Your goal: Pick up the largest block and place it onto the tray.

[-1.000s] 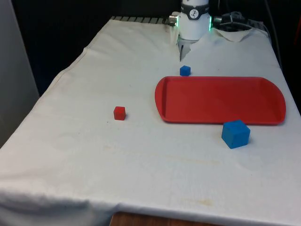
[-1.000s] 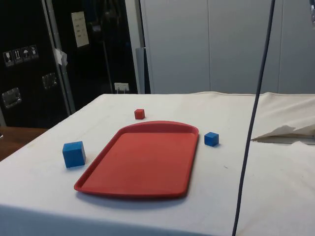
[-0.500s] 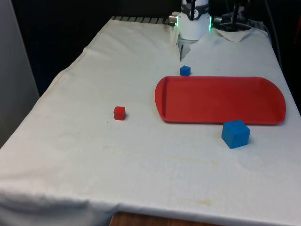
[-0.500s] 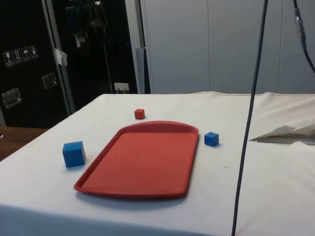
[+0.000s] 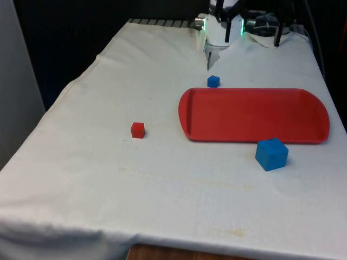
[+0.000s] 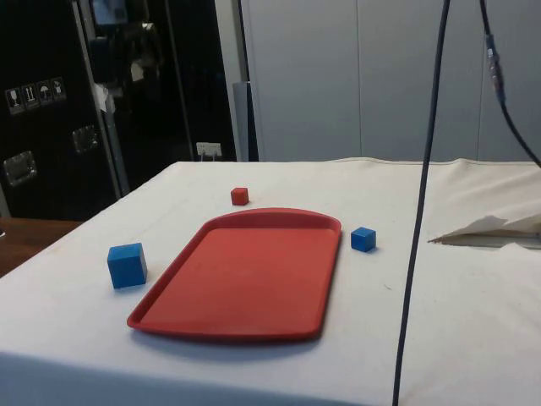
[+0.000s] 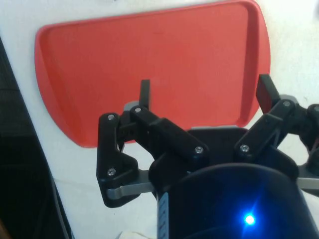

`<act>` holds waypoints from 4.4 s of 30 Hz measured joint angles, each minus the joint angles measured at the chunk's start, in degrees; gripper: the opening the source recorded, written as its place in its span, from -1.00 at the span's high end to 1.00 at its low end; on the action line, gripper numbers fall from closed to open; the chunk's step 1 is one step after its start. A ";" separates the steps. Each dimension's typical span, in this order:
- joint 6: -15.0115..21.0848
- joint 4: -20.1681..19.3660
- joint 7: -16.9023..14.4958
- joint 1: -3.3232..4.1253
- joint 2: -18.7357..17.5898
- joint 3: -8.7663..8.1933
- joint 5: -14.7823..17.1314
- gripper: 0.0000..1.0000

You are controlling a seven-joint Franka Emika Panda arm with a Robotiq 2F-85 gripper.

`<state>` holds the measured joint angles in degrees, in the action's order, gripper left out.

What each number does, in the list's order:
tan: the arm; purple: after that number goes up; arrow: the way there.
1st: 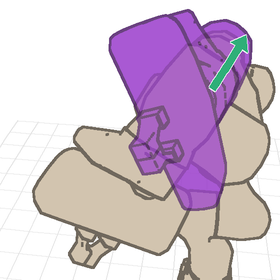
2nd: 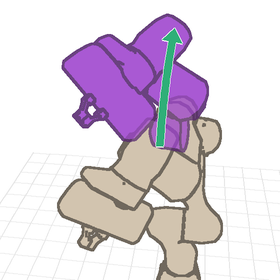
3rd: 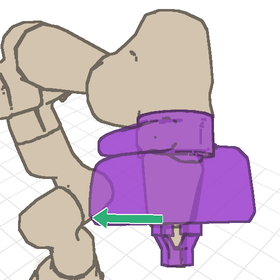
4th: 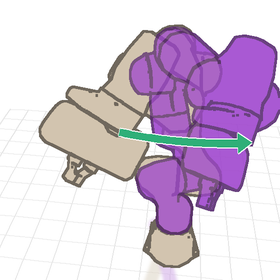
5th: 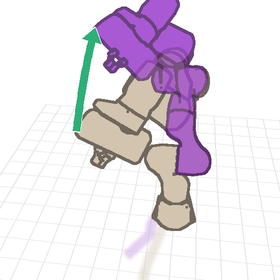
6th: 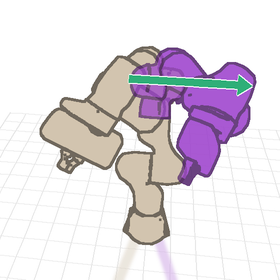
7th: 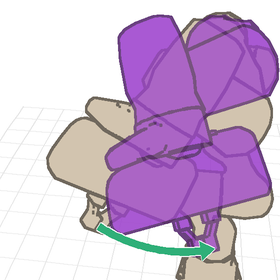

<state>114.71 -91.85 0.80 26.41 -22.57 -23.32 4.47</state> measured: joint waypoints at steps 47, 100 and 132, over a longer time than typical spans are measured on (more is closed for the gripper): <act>10.43 3.15 -3.38 0.29 -10.49 5.56 1.78 -1.00; 19.54 4.30 -21.37 -0.74 -23.03 6.47 8.65 -1.00; 21.66 5.33 -23.84 -1.32 -25.73 6.59 8.71 1.00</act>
<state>136.36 -86.52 -23.03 25.10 -48.30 -16.73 13.18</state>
